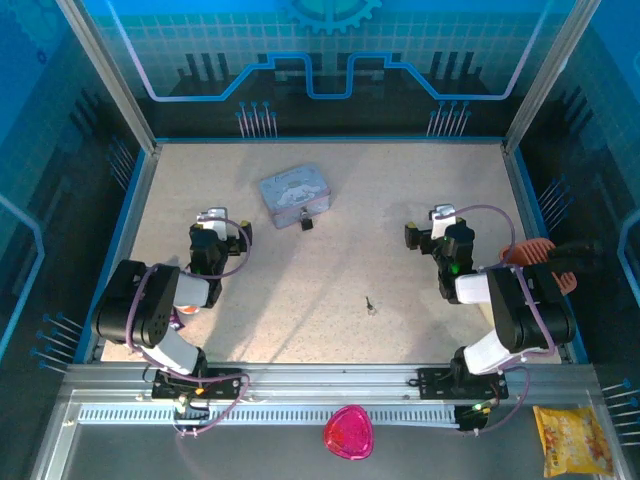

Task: Unlock a padlock with a key

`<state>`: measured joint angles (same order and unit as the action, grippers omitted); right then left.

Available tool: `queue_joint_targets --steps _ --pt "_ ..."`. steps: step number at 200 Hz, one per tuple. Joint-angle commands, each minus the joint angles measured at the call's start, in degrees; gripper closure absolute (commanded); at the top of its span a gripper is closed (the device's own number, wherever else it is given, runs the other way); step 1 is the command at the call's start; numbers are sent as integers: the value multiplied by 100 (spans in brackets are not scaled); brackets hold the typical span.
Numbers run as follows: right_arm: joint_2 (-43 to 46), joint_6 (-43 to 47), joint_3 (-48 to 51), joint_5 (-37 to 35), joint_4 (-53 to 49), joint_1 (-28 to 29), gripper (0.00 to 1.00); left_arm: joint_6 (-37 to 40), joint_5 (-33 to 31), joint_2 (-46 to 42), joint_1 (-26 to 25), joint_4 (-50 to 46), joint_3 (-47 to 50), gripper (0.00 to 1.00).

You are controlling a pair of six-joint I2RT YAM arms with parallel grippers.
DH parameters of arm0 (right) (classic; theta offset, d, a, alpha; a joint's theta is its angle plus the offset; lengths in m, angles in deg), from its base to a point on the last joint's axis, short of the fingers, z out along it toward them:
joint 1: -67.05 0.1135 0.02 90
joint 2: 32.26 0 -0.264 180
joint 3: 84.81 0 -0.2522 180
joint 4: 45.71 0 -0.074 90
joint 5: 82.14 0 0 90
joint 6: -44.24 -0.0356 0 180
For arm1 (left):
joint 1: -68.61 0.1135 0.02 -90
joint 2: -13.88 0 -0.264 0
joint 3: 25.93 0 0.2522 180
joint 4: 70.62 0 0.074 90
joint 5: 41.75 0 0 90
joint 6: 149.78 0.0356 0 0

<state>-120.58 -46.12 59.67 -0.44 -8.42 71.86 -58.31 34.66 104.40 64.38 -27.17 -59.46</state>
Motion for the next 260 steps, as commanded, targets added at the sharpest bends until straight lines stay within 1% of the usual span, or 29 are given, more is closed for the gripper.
queue_joint_targets --steps 1,190,203,232,252,260 --pt "-7 61 -65 59 89 -39 0 11 114 -120 63 7 -36 1" --pt "-10 53 -69 76 98 -47 0 -3 116 -121 80 -28 -49 1" --pt "-10 54 -74 76 92 -47 0 19 127 -153 75 222 91 1" --pt "-11 47 -68 85 101 -47 0 11 92 -534 71 1002 676 1" --pt "-11 80 -52 113 140 -40 0 58 58 -750 42 1055 811 1" --pt "7 117 0 167 216 -34 0 123 -95 -936 -59 1014 872 1"
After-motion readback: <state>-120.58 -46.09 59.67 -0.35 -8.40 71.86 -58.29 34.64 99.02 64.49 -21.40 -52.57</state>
